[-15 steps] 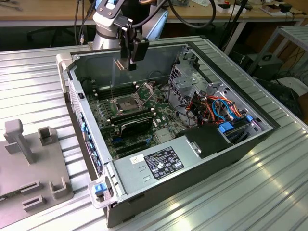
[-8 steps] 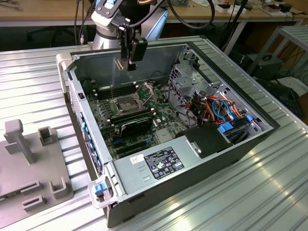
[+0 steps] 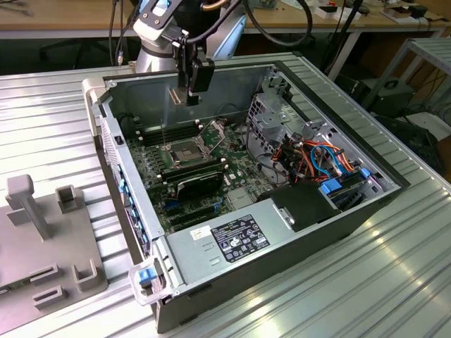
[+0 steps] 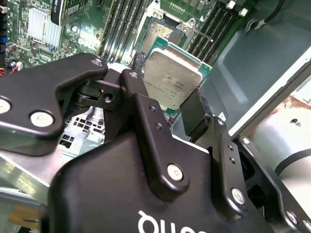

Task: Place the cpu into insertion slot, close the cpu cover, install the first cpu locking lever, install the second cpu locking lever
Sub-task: 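Place the cpu into insertion slot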

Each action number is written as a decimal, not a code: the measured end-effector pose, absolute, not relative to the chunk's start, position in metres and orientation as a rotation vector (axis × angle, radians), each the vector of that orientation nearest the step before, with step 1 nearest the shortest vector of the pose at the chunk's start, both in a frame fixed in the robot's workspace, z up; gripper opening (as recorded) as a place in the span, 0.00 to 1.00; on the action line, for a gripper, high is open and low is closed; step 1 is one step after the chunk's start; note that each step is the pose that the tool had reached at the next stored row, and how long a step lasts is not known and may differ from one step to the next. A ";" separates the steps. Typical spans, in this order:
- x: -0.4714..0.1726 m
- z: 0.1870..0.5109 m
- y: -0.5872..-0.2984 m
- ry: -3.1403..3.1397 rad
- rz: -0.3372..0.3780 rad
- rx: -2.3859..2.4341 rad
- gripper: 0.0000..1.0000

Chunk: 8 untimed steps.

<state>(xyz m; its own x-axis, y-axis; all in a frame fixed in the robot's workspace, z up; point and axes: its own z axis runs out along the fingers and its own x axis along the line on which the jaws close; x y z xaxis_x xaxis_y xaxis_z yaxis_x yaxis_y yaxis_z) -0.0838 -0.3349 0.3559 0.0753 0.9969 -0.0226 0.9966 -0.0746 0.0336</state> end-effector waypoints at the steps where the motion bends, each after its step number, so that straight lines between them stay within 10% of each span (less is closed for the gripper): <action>1: -0.084 0.355 -0.335 2.122 0.010 2.262 0.55; 8: -0.084 0.352 -0.335 2.168 0.011 2.218 0.55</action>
